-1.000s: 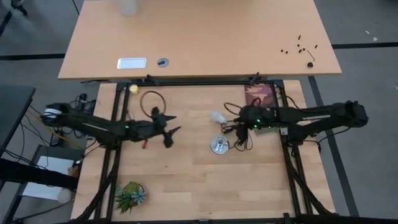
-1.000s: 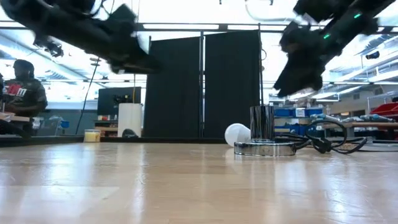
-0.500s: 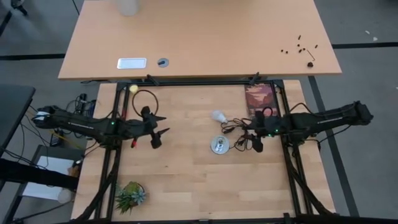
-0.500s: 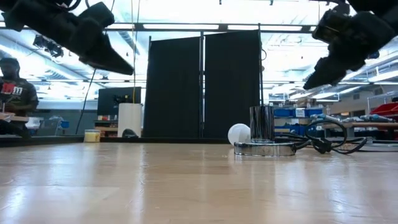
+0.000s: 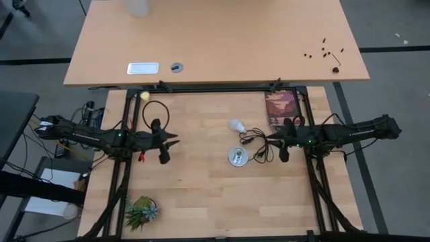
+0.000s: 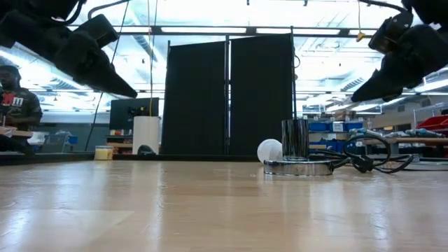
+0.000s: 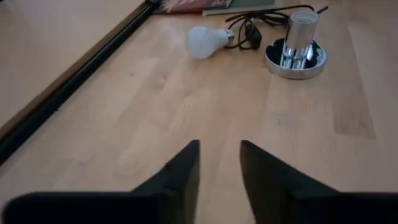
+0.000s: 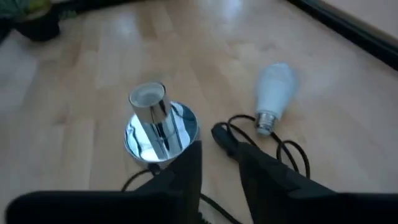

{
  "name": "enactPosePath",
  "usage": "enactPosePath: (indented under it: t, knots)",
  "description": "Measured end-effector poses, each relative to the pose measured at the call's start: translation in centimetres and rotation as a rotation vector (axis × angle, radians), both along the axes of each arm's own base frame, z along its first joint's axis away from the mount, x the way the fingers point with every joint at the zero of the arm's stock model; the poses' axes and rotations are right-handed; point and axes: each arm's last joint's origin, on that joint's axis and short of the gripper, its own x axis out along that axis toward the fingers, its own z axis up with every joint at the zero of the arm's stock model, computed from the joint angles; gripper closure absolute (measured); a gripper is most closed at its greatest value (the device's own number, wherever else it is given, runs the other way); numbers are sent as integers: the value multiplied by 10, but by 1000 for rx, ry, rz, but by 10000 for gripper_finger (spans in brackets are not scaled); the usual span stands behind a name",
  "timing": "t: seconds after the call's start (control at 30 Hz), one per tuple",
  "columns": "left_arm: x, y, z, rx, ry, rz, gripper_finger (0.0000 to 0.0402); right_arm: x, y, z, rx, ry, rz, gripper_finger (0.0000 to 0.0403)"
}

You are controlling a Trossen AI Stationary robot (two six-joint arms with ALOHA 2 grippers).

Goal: Screw lightbulb
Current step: Return to Home Position

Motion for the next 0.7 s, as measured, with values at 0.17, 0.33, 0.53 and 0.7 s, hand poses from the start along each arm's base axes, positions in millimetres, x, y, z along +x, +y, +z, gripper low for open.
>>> enactPosePath:
  t: [0.17,0.33,0.53,0.7]
  knots:
    - [-4,0,-7,-31,-11,-23,356,-4,-1,13,20,-146,-28,336]
    - [-8,-1,-14,-34,-31,-45,394,-7,2,26,-56,-263,42,380]
    - [-17,-1,-28,-51,-63,-88,397,-10,4,34,-112,-341,84,395]
    - [-21,-2,-34,-77,-69,-148,398,-15,7,37,-109,-374,118,384]
